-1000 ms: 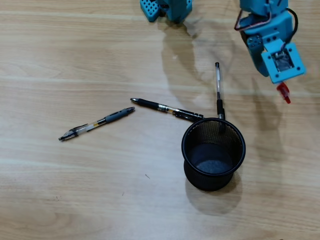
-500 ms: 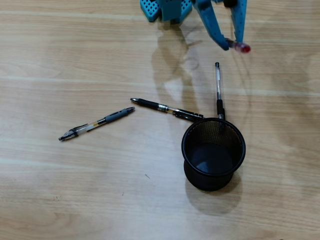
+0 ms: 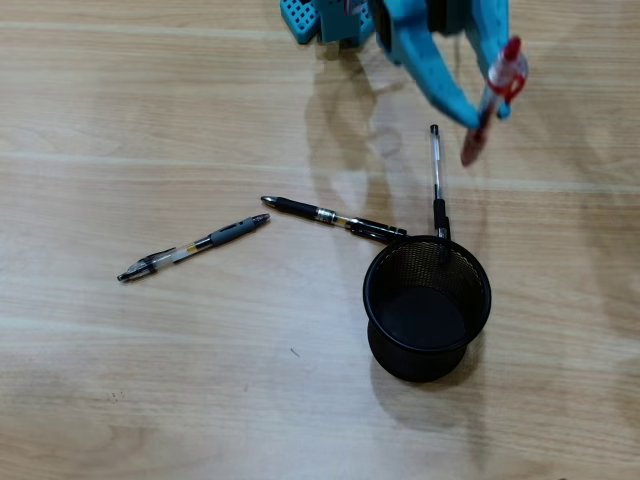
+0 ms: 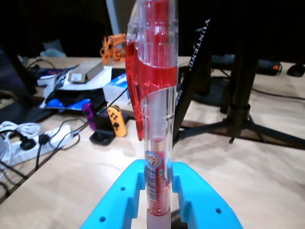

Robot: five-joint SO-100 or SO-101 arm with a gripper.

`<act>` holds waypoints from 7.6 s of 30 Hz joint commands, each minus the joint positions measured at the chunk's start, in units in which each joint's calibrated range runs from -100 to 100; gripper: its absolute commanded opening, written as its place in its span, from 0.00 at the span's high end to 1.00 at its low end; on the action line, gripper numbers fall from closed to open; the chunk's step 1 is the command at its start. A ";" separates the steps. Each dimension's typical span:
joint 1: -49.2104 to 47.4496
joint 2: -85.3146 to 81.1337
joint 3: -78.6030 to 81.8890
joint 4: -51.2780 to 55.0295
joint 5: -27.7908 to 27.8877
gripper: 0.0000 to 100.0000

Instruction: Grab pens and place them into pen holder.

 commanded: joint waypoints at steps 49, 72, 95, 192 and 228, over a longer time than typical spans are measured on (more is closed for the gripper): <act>5.77 -0.97 13.45 -0.74 0.33 0.97; -7.13 -14.39 13.45 51.83 -7.00 0.98; -11.34 5.48 8.29 54.02 -7.31 0.79; 1.47 -4.20 10.19 -2.84 4.36 0.98; 4.03 14.91 16.89 -28.17 2.69 0.83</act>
